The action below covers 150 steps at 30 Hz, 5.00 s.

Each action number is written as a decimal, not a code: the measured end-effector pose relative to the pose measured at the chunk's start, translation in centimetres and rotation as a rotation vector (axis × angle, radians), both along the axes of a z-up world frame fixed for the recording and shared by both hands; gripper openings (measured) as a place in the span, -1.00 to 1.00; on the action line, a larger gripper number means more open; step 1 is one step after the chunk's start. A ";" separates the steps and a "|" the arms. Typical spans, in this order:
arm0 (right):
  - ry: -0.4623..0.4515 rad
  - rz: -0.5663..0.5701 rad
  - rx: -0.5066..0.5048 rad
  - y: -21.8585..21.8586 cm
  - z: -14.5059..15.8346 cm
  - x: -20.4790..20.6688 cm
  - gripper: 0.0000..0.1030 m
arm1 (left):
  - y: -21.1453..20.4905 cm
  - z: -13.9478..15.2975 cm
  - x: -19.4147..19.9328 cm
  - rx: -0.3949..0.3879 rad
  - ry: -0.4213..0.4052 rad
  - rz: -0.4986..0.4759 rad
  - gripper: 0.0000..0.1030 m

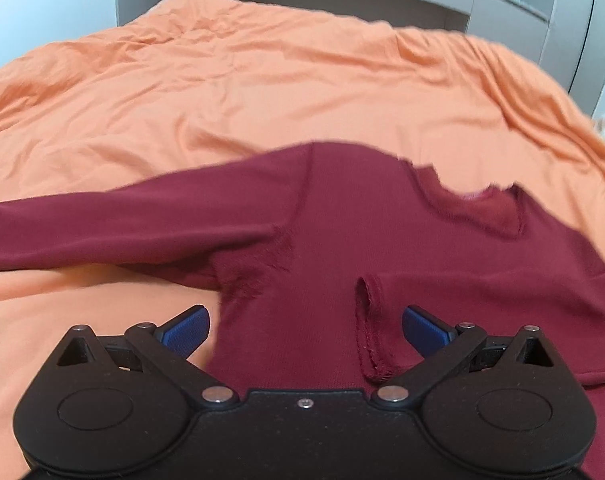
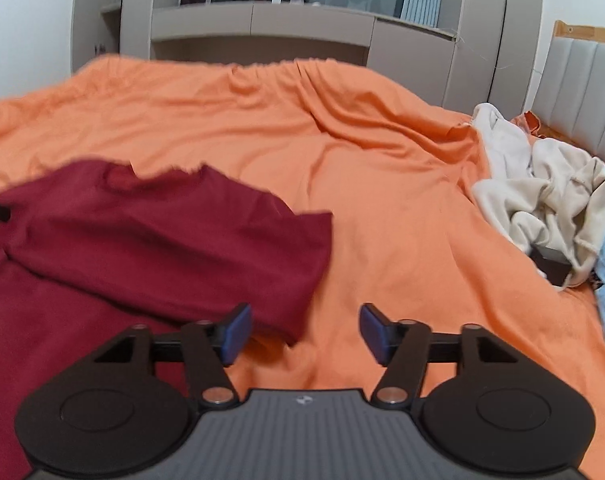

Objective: Fold small clothes

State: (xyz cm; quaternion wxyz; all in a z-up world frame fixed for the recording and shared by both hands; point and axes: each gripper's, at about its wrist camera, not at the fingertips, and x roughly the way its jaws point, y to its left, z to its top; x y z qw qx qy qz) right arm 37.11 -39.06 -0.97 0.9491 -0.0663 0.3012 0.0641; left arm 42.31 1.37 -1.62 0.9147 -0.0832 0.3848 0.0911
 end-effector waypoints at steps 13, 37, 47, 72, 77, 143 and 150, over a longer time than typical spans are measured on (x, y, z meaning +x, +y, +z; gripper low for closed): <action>-0.143 0.174 0.106 5.4 1.0 -2.2 1.00 | 14.2 4.8 -7.2 -0.003 -0.117 0.339 0.99; -0.132 0.272 0.051 11.5 -1.0 -2.1 1.00 | 33.6 1.3 -14.3 -0.421 -0.355 0.772 0.56; -0.107 0.263 0.058 11.1 -1.4 -1.7 1.00 | 34.1 1.2 -12.9 -0.413 -0.415 0.784 -0.63; -0.169 0.161 0.134 8.4 -0.1 -1.8 1.00 | 11.0 11.4 -4.5 -0.072 -0.644 0.143 -0.90; -0.187 0.088 0.089 7.7 0.0 -1.5 1.00 | 4.1 11.0 -2.2 -0.097 -0.622 -0.009 -0.90; 0.057 0.268 0.340 11.3 -1.9 6.2 0.50 | 16.2 -1.2 -1.2 -0.419 -0.208 -0.007 0.95; 0.136 0.228 0.386 10.9 -4.0 8.0 -0.14 | 14.5 -2.6 0.8 -0.397 -0.150 -0.081 0.75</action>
